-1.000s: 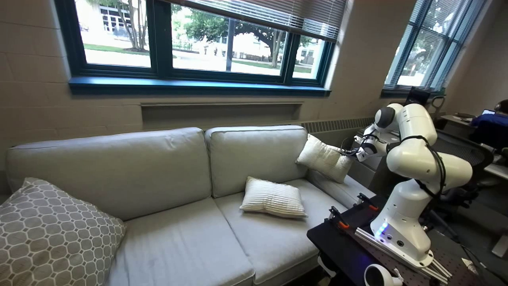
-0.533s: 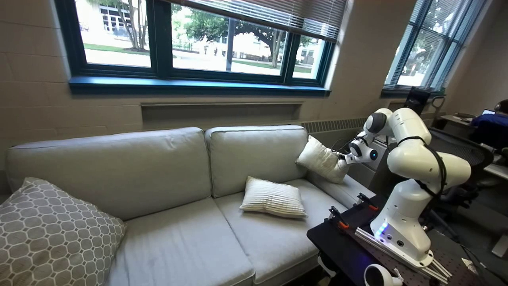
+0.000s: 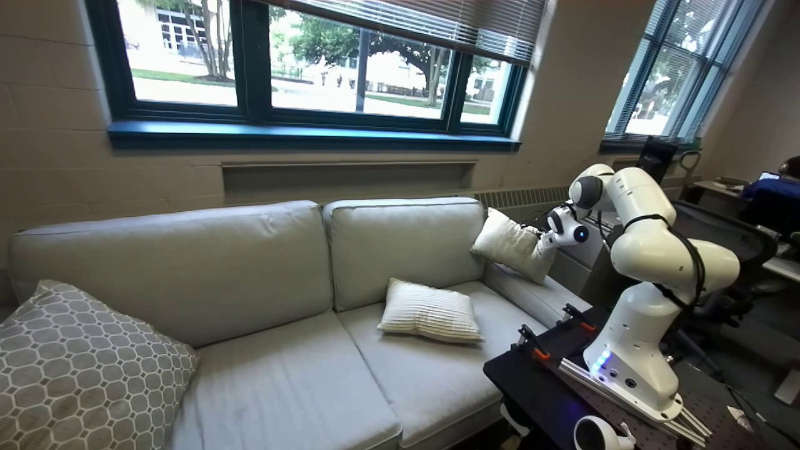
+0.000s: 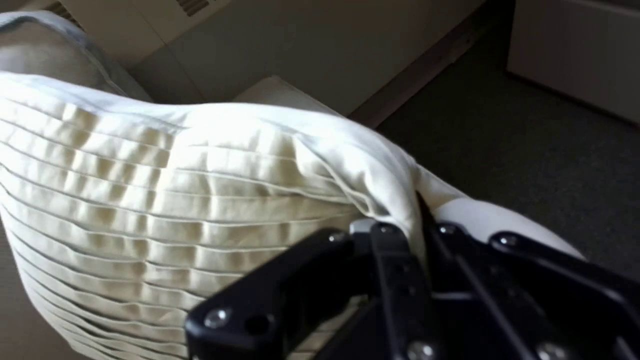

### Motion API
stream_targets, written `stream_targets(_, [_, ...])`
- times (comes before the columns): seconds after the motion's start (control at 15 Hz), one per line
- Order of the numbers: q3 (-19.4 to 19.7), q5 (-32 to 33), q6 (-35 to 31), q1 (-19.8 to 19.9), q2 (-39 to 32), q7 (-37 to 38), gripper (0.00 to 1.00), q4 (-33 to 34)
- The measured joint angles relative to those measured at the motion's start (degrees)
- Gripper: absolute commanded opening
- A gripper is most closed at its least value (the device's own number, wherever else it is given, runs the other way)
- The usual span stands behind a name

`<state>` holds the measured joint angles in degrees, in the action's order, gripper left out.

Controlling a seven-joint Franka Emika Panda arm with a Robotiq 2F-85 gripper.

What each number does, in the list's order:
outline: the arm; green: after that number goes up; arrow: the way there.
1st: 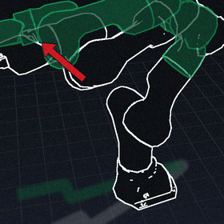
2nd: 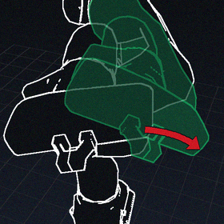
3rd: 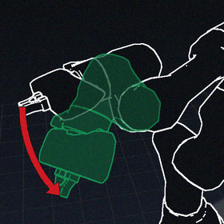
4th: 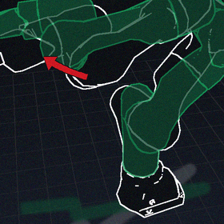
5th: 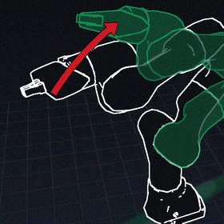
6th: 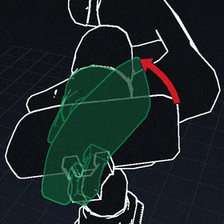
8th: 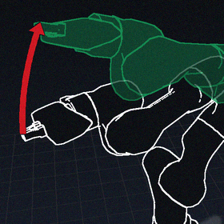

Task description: Put the two pillows properly on the right side of the couch

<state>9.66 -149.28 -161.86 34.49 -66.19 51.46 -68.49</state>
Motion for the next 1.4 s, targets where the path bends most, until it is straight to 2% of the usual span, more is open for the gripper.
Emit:
stream_targets(0.4, [2.29,0.23,-0.2,-9.41,6.8,-12.99,0.02,-1.55])
stream_targets(0.6, [2.28,0.23,0.17,-14.56,8.31,-17.91,0.02,-3.01])
stream_targets(0.73, [1.3,0.32,0.33,-16.51,8.3,-19.79,0.02,-3.9])
stream_targets(1.0, [-3.64,1.25,0.35,-15.5,7.59,-22.87,0.02,-5.6])
stream_targets(1.4, [-6.71,2.36,1.17,-11.19,2.33,-22.19,0.02,-7.84])
